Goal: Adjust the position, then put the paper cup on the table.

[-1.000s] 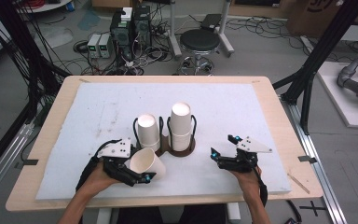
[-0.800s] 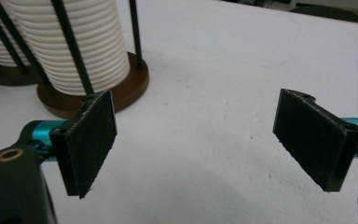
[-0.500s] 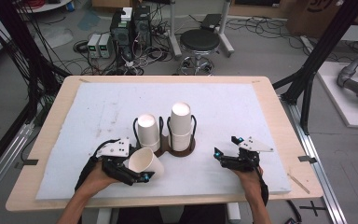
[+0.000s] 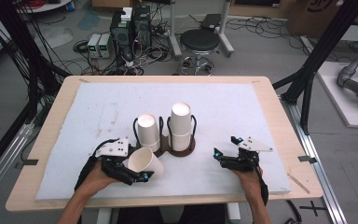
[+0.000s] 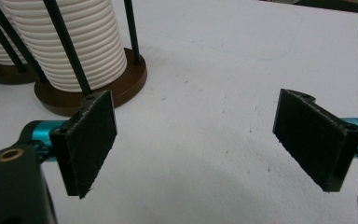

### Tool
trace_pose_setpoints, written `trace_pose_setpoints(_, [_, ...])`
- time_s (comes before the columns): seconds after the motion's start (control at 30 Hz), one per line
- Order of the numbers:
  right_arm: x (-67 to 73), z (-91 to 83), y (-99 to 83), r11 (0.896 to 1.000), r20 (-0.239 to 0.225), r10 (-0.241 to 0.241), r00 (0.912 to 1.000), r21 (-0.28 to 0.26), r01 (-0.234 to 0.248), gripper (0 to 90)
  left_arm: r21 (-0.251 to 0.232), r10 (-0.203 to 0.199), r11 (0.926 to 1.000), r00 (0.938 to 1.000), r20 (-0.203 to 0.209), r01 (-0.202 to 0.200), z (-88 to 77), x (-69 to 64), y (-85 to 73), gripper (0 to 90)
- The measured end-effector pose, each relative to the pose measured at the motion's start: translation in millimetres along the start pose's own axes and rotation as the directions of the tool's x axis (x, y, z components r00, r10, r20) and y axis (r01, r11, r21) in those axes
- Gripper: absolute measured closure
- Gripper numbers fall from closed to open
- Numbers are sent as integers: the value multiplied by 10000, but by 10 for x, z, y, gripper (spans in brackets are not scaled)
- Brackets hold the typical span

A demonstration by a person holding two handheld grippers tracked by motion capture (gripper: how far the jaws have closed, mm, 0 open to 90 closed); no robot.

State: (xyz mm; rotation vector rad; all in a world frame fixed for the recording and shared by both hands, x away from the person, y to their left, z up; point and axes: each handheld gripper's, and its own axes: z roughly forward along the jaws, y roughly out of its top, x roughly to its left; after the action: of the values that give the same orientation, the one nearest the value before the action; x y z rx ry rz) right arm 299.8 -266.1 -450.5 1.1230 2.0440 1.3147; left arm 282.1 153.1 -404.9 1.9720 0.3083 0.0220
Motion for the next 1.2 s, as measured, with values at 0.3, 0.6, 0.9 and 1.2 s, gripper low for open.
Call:
trace_pose_setpoints(0.3, [-4, -1, -1, 10000, 0, -48, 10000, -16, 48, 139, -41, -16, 10000, 10000, -35, 16, 1, -2, 3, 293])
trace_pose_setpoints(0.6, [-1, 0, 0, 10000, -24, 0, 10000, 1, 0, 139, 76, 62, 10000, 10000, -69, -61, 3, -2, 13, 293])
trace_pose_setpoints(0.9, [-6, 4, 0, 10000, 36, 19, 10000, 20, -19, 139, 514, 275, 9983, 9994, -215, -263, 49, -21, 122, 293])
trace_pose_setpoints(1.2, [-3, 10, 3, 9999, 60, 76, 10000, 145, -76, 141, 1443, 443, 9887, 9987, -270, -399, 167, -30, 178, 293])
